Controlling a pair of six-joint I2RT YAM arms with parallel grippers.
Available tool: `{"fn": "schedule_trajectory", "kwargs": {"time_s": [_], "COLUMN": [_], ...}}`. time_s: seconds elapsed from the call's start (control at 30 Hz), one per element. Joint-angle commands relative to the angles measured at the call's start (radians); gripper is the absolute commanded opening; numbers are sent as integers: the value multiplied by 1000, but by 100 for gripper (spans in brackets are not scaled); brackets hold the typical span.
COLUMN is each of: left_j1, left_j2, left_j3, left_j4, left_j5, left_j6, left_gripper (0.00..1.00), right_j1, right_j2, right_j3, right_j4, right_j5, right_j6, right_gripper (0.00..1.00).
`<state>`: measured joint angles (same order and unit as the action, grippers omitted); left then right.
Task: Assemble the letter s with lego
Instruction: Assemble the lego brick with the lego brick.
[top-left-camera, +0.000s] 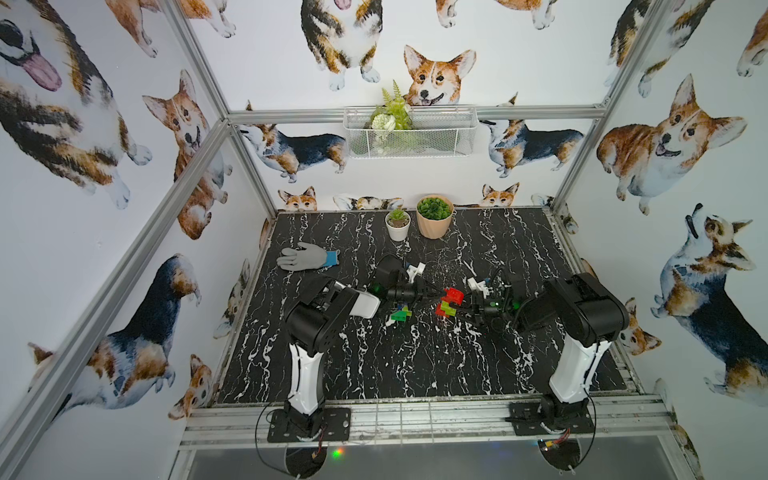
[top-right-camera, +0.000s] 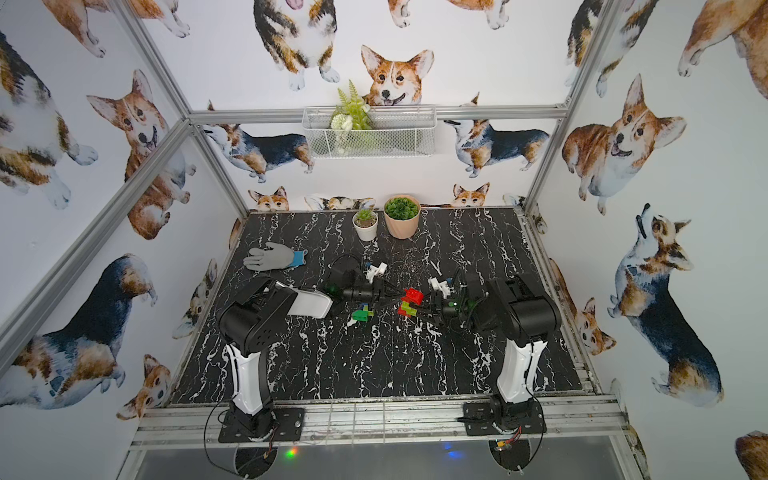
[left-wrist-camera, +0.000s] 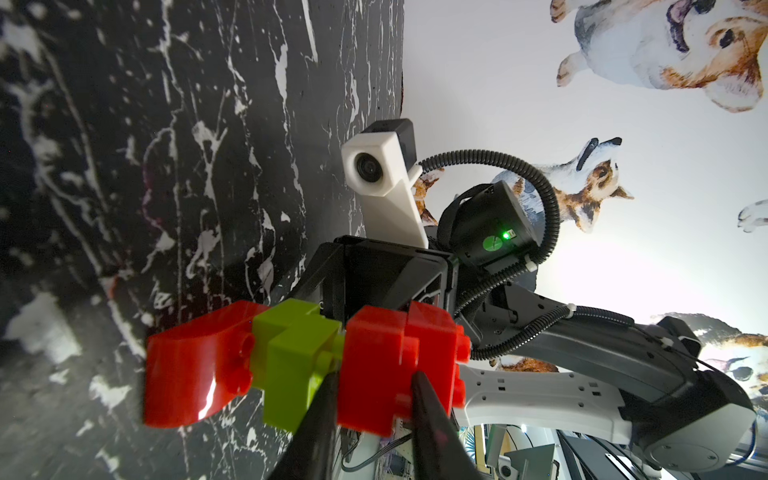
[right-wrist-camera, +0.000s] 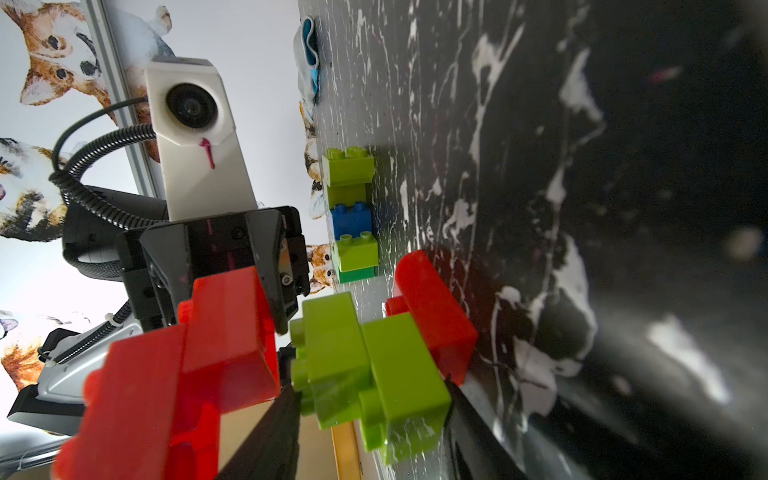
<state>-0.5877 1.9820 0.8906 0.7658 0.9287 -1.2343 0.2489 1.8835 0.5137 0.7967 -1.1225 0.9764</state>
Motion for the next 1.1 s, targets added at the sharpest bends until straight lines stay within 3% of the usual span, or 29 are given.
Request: {"fn": "schedule_trajectory", "kwargs": {"time_s": [0.0,0.27,0.77,1.07], "left_j1": [-1,13,10,-7], "left_j2": [2,-14,-80,-19], "left_j3": [6,-28,-132,-138], "left_j4": [11,93,149,283], "left_j5": [15,8,-39,-65], "left_j6": [-1,-59,-116,-193], "left_gripper": [25,21,24,24], "right_j1": [3,2,3,3], "right_j2": [0,0,66,71], "right_j3": [-4,-8,-35,-39], "right_j4": [-28,-21,147,128], "right_j5": [30,29,23,25], "right_j6": [-6,-2,101,91], "right_gripper": [54,54,53,52]}}
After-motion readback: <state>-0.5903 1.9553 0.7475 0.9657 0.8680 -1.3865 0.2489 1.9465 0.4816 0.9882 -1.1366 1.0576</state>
